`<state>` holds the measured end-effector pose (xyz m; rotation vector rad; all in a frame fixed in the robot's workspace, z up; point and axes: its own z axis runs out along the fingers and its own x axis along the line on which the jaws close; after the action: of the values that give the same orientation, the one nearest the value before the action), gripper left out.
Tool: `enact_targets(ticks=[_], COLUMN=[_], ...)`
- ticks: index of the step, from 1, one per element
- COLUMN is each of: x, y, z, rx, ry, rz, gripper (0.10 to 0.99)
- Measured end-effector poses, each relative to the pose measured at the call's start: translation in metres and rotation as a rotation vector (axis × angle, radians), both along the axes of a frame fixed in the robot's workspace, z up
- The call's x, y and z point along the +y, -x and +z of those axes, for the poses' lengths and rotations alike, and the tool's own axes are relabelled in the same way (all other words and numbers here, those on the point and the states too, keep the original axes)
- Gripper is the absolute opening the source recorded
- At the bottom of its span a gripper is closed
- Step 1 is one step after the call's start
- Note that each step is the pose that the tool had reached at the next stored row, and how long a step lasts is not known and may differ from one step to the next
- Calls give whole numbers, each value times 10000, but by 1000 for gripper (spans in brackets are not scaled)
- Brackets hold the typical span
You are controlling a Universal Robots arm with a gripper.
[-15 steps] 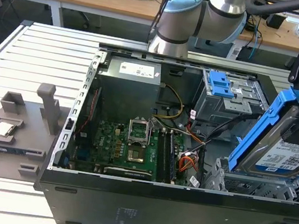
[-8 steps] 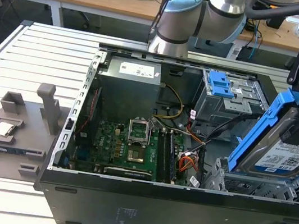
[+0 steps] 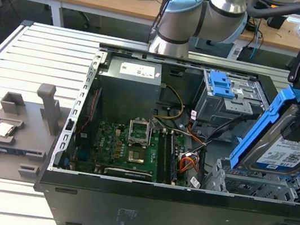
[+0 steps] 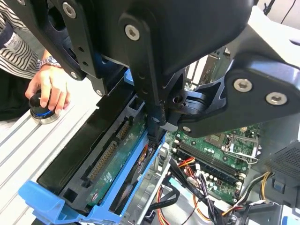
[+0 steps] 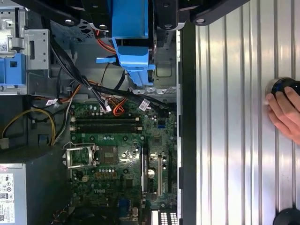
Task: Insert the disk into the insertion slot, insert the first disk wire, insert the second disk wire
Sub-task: 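Insert the disk into the insertion slot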
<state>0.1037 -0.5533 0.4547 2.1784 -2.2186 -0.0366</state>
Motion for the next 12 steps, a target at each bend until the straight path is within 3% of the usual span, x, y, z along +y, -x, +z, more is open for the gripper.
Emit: enact_targets(ticks=[12], x=[11], y=[-4], z=[-60], rx=[0], ry=[2], rz=[1], gripper=[365])
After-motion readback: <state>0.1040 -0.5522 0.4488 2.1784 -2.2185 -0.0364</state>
